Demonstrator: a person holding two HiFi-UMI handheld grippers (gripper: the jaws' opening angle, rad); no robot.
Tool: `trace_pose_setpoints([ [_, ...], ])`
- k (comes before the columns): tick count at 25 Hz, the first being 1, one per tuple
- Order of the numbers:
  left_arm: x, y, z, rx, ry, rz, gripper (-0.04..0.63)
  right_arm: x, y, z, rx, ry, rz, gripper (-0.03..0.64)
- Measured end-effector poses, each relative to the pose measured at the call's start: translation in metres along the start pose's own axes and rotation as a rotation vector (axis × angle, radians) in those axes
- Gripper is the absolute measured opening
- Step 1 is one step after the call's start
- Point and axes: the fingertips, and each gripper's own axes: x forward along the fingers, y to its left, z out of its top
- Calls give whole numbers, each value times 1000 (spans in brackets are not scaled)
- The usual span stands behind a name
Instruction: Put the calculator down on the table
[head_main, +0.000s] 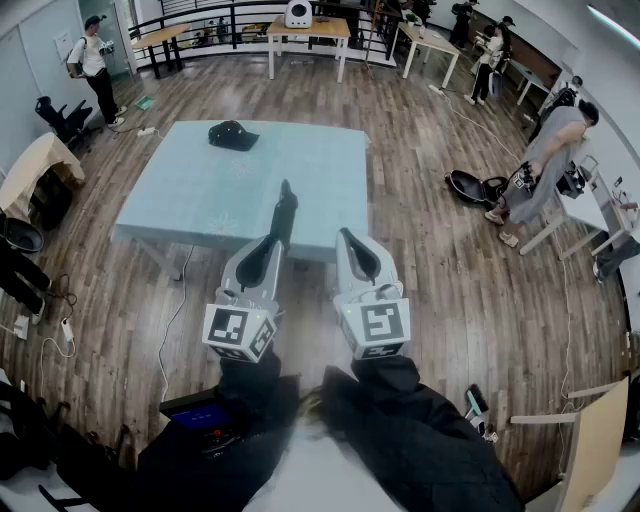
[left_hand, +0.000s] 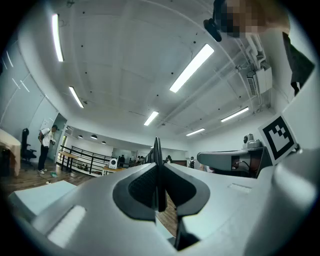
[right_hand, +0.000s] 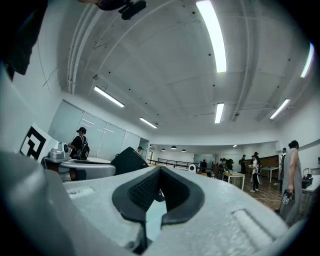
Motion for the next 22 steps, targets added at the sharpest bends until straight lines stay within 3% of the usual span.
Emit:
trace_pose_setpoints([
  [3, -1, 5, -2, -1, -4, 0, 41, 2, -5, -5, 8, 13, -35, -5],
  [22, -3, 23, -11, -20, 20, 20, 41, 18, 1, -27, 48, 35, 1, -3],
])
